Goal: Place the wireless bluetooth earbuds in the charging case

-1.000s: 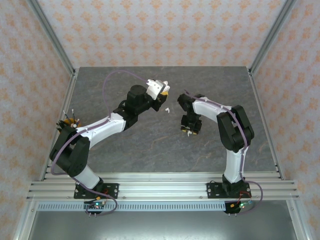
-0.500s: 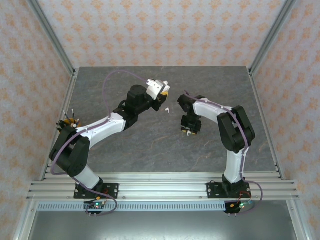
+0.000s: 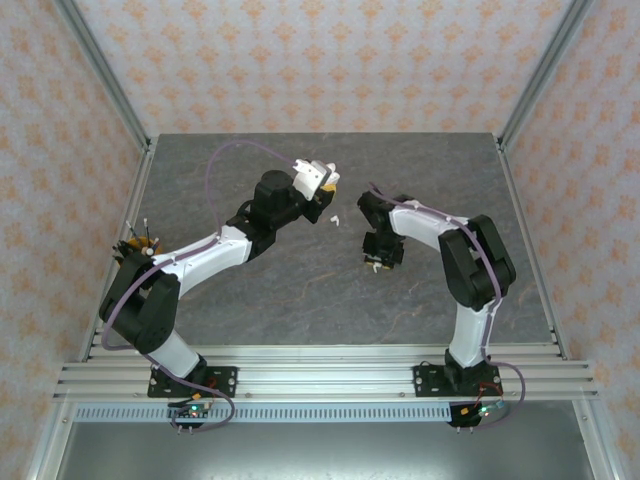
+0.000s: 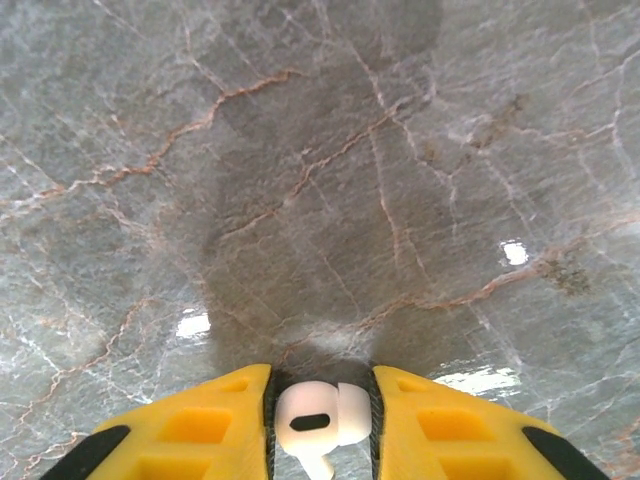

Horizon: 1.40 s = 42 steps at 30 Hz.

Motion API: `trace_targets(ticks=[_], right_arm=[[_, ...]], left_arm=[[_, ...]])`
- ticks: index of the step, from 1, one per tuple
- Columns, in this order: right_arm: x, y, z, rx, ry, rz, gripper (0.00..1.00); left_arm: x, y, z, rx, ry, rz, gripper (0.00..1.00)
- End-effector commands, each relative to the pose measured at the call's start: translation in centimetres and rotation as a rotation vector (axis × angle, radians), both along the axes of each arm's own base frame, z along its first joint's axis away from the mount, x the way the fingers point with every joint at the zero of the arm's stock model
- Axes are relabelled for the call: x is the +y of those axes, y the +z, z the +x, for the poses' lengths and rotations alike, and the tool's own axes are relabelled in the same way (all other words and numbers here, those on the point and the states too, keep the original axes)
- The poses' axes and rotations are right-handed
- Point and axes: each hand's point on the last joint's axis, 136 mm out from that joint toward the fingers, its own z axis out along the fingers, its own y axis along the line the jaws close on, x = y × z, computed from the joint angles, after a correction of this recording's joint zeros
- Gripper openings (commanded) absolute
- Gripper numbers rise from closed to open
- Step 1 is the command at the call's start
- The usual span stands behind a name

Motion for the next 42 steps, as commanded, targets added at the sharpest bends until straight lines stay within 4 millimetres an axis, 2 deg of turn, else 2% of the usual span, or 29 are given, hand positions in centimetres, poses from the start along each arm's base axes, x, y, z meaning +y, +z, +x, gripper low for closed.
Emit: trace_targets(ticks=[1, 10, 17, 23, 26, 29, 32, 42], right_arm=[[-1.1, -1.3, -1.2, 0.026, 0.024, -0.026, 0.29], [-0.4, 0.0, 0.0, -0.127, 0.028, 0.054, 0.27], [-0.9, 1.5, 0.9, -0.270, 0.026, 0.072, 0.27], [-1.4, 4.0, 2.0, -0.425, 0.017, 0.085, 0.27], [-1.7, 5.9, 2.6, -0.511, 0.003, 0.100, 0.27], [-2.0, 8.4, 3.3, -0.601, -0.008, 0.114, 0.27], [-2.2, 11.9, 4.1, -0.696, -0.021, 0.140, 0.27], [-2.3, 26.5, 6.5, -1.020, -0.037, 0.256, 0.27]], left_arm=[[0.1, 1.9, 0.1, -0.029, 0.003, -0.025, 0.00], [0.3, 2.5, -0.2, -0.046, -0.001, -0.035, 0.00], [0.4, 2.5, -0.6, -0.052, -0.002, -0.031, 0.00], [0.6, 2.9, -0.8, -0.068, -0.004, -0.033, 0.00], [0.6, 3.2, -0.9, -0.075, -0.009, -0.035, 0.00], [0.6, 3.5, -1.2, -0.086, -0.015, -0.040, 0.00], [0.6, 4.2, -1.6, -0.104, -0.028, -0.049, 0.00], [-0.7, 6.1, -3.6, -0.135, -0.143, -0.094, 0.00]])
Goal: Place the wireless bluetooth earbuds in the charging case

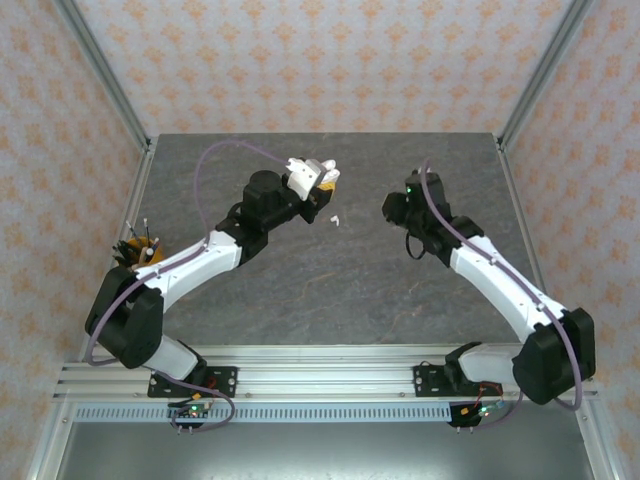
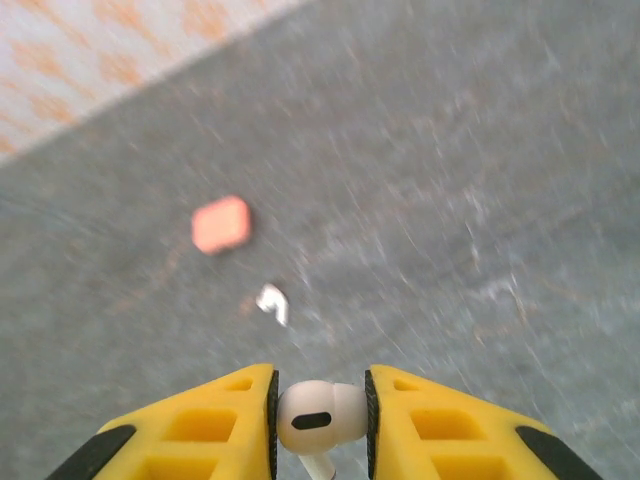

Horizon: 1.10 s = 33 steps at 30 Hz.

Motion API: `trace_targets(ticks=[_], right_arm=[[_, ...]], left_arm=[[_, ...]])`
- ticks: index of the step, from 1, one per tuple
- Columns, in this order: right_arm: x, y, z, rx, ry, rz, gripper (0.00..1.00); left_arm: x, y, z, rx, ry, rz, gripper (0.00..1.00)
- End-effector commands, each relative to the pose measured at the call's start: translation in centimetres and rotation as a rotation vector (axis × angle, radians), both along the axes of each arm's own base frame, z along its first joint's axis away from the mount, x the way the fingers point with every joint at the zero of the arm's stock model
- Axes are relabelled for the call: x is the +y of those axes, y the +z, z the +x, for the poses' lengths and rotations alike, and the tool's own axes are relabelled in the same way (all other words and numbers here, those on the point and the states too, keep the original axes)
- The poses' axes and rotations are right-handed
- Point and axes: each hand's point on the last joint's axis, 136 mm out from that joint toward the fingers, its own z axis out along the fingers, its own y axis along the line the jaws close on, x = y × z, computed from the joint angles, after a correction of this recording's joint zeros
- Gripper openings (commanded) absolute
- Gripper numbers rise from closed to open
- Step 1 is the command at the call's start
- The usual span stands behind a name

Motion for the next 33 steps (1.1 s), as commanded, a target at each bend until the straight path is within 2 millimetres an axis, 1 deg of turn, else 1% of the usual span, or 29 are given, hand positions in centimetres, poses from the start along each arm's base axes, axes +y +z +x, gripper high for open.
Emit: trace_targets(ticks=[1, 6, 9, 12, 18, 24, 29, 33], right_arm=[[-0.1, 6.4, 0.9, -0.160, 0.000, 0.031, 0.27], [1.6, 12.4, 1.5, -0.309, 0.066, 0.134, 0.27], [2.4, 15.2, 1.3, -0.405, 0.112, 0.193, 0.27], [3.0, 17.0, 1.2, -0.474, 0.138, 0.242, 0.27], [3.9, 19.1, 1.0, -0.552, 0.177, 0.343, 0.28], [4.8, 19.7, 1.1, -0.578, 0.208, 0.419, 0.28], [5.8, 19.9, 0.9, -0.584, 0.241, 0.449, 0.28], [6.8, 19.6, 0.8, -0.575, 0.271, 0.451, 0.28]], left_arm=[[-0.8, 2.3, -1.5, -0.070, -0.080, -0.039, 0.00], [-1.9, 3.1, -2.3, -0.088, -0.130, -0.048, 0.00], [-2.6, 3.5, -2.2, -0.098, -0.140, -0.054, 0.00], [-3.1, 4.4, -1.8, -0.114, -0.136, -0.065, 0.00], [-4.7, 6.0, -0.6, -0.137, -0.138, -0.096, 0.00], [-5.5, 7.4, 0.5, -0.159, -0.131, -0.124, 0.00], [-6.2, 7.9, 1.3, -0.170, -0.137, -0.125, 0.00], [-6.5, 8.2, 1.7, -0.175, -0.141, -0.129, 0.00]])
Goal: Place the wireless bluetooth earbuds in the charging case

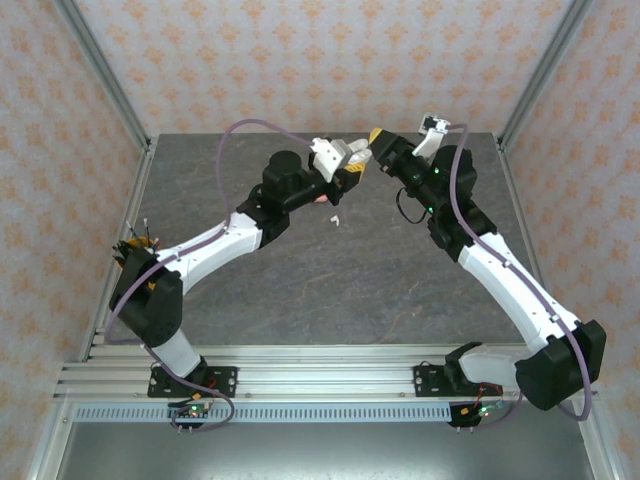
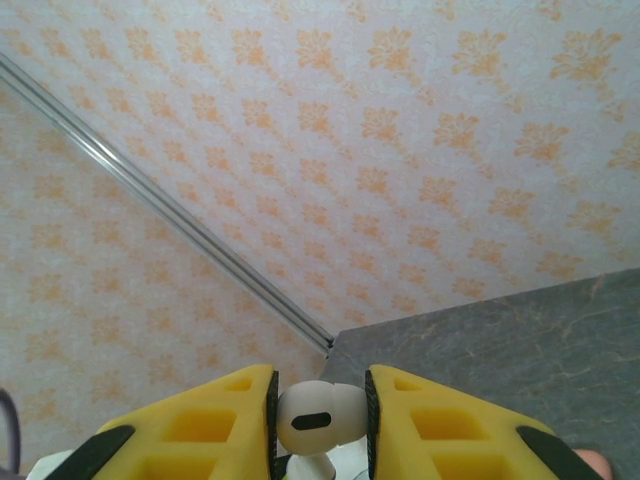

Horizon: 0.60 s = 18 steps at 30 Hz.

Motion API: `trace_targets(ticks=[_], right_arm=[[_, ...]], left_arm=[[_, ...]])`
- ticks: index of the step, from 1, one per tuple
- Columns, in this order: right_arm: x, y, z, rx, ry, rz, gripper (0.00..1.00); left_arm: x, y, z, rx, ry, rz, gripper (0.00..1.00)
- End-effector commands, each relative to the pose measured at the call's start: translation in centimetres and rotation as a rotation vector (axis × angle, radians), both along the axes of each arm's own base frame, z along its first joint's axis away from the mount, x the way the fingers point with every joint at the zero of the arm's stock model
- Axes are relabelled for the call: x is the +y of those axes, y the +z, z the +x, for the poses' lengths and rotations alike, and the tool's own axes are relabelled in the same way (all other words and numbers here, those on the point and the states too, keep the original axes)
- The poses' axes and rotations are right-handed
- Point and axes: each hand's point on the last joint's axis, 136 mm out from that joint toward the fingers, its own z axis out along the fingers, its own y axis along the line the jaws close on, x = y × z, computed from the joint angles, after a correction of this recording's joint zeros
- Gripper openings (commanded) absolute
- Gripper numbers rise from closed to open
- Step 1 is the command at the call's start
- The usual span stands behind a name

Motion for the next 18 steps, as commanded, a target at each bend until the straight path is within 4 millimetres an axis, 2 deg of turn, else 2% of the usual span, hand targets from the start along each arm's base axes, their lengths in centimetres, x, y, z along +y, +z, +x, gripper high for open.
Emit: trace_targets(ticks=[1, 7, 18], right_arm=[[1.2, 1.1, -0.5, -0.048, 0.053, 0.027, 0.28], [2.2, 0.4, -0.5, -0.036, 0.080, 0.019, 0.28], [2.7, -1.1, -0.2, -0.008, 0.088, 0.005, 0.27]], left_arm=[[-0.5, 2.6, 0.2, -0.060, -0.004, -0.048, 0.00], [-0.7, 2.9, 0.4, -0.064, -0.006, -0.054, 0.00], [-0.7, 3.5, 0.4, -0.069, -0.010, -0.065, 0.00]])
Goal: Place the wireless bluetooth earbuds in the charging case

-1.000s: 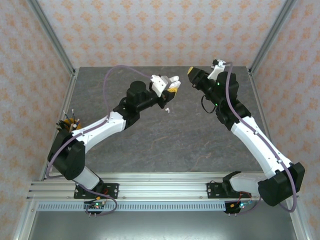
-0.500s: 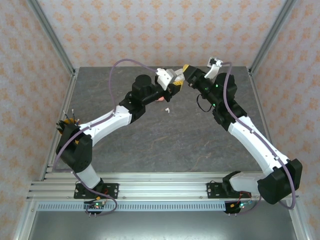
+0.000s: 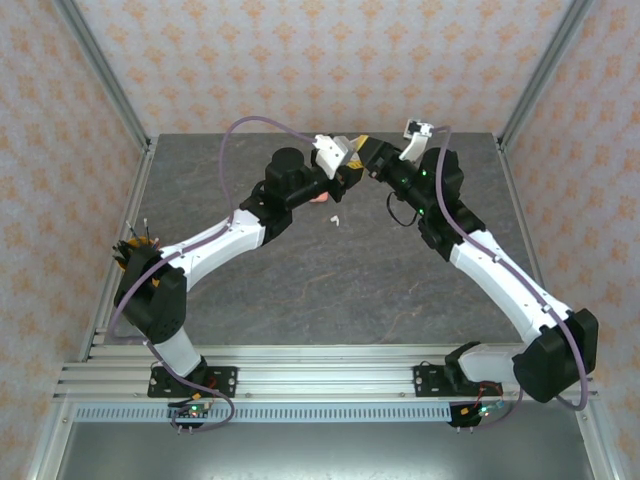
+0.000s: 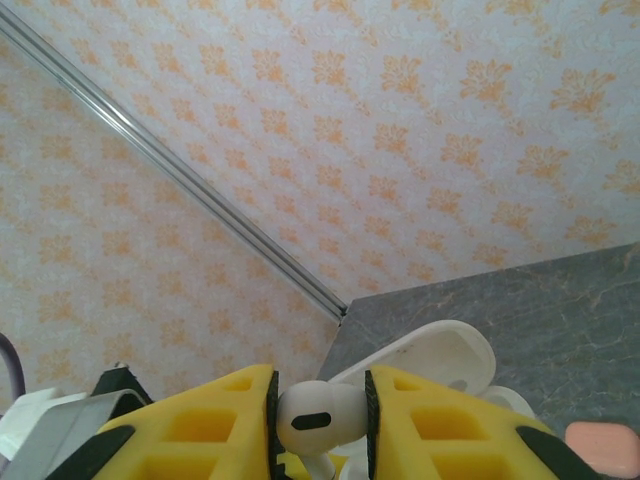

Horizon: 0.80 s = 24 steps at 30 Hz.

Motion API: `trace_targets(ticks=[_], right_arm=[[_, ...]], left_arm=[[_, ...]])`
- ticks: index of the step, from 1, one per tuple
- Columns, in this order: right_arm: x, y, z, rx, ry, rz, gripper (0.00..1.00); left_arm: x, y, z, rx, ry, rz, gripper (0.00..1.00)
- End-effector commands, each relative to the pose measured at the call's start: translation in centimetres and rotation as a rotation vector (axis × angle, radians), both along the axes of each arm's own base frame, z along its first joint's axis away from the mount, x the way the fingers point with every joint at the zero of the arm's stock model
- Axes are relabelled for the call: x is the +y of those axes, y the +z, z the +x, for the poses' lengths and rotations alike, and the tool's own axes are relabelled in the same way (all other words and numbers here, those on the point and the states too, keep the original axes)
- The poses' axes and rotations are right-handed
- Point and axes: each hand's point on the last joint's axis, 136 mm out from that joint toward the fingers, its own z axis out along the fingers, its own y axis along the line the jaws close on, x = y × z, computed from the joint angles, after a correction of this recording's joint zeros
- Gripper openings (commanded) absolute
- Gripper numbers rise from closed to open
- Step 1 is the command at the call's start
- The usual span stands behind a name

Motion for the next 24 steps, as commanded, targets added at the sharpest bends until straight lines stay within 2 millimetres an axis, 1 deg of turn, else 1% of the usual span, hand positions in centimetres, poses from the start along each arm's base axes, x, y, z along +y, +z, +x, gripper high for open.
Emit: trace_targets(ticks=[1, 24], right_arm=[[0.5, 0.7, -0.3, -0.036, 0.021, 0.018, 0.27], [1.2, -1.5, 0.8, 0.011, 0.027, -0.026, 0.27]], left_arm=[[-0.3, 3.1, -0.1, -0.063, -0.010, -0.061, 0.00], [-0.6, 3.4, -0.4, -0.062, -0.020, -0.065, 0.00]])
